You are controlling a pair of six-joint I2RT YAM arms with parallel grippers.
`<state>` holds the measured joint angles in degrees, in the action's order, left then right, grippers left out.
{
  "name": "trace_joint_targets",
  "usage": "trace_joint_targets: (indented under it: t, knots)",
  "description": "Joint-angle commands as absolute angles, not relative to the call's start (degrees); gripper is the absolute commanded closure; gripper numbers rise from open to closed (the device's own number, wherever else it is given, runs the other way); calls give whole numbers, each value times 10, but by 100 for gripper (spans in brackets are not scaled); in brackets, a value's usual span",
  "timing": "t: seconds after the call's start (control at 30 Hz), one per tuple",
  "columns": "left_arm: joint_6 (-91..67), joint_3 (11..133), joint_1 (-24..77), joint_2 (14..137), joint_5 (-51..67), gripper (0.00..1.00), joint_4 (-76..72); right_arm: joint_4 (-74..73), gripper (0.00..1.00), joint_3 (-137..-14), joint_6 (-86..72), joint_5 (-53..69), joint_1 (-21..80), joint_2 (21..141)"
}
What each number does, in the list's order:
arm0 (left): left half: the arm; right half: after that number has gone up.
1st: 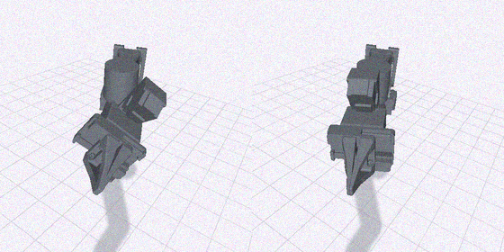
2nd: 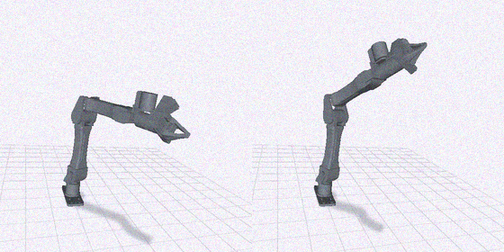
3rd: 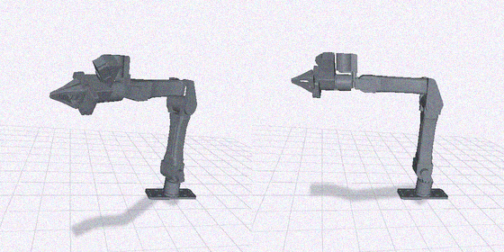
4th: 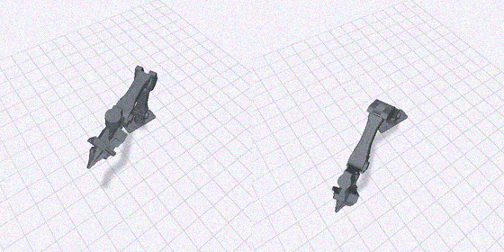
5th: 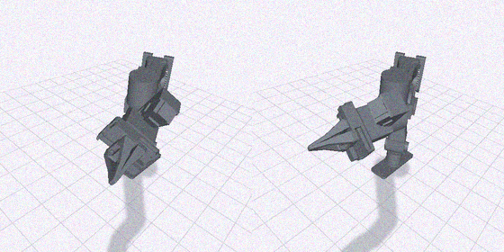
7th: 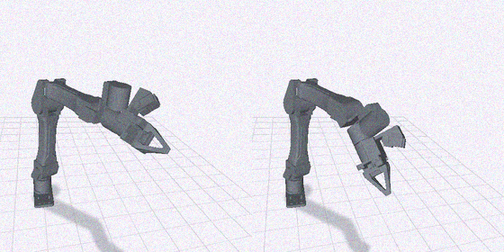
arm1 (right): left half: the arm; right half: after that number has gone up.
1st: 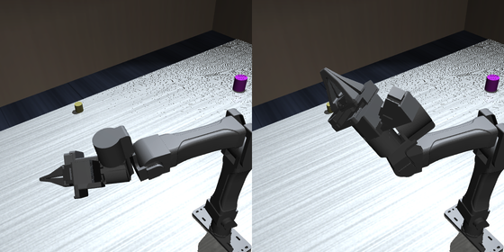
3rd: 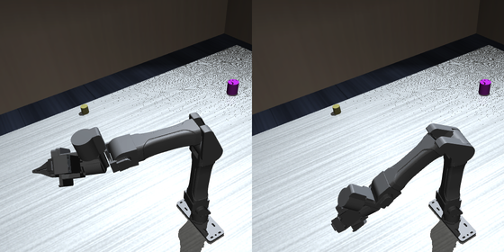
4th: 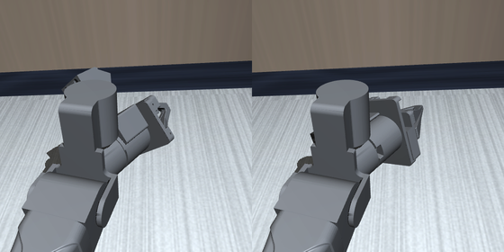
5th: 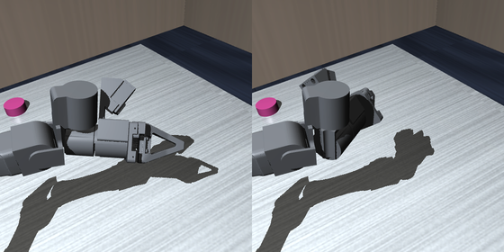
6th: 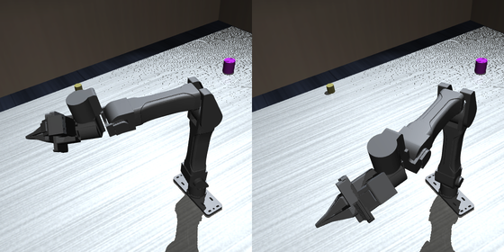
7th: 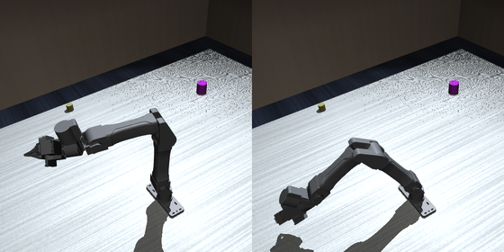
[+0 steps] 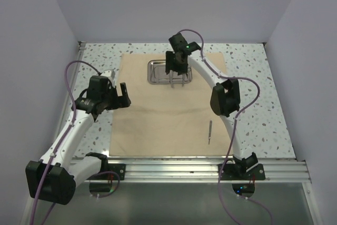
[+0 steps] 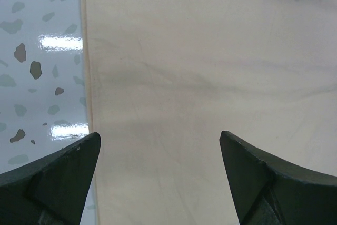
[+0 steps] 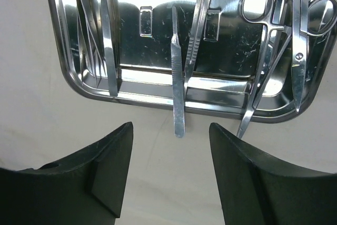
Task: Open and lay out the surgical kit
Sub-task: Pick up the medical item from the container.
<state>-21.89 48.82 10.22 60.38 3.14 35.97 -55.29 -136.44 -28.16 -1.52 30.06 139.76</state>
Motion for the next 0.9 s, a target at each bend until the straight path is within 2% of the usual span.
trace_joint_targets:
  t: [0.0,0.7,0.87]
  knots:
    - [-218,483,105,602,25,0,362,-530,37,-1361,-287,-7,305,1404]
    - [-218,472,105,603,39,0,354,-521,44,-1364,-296,-45,325,1469]
    - [-217,472,105,603,40,0,353,-524,52,-1361,-293,-51,326,1473]
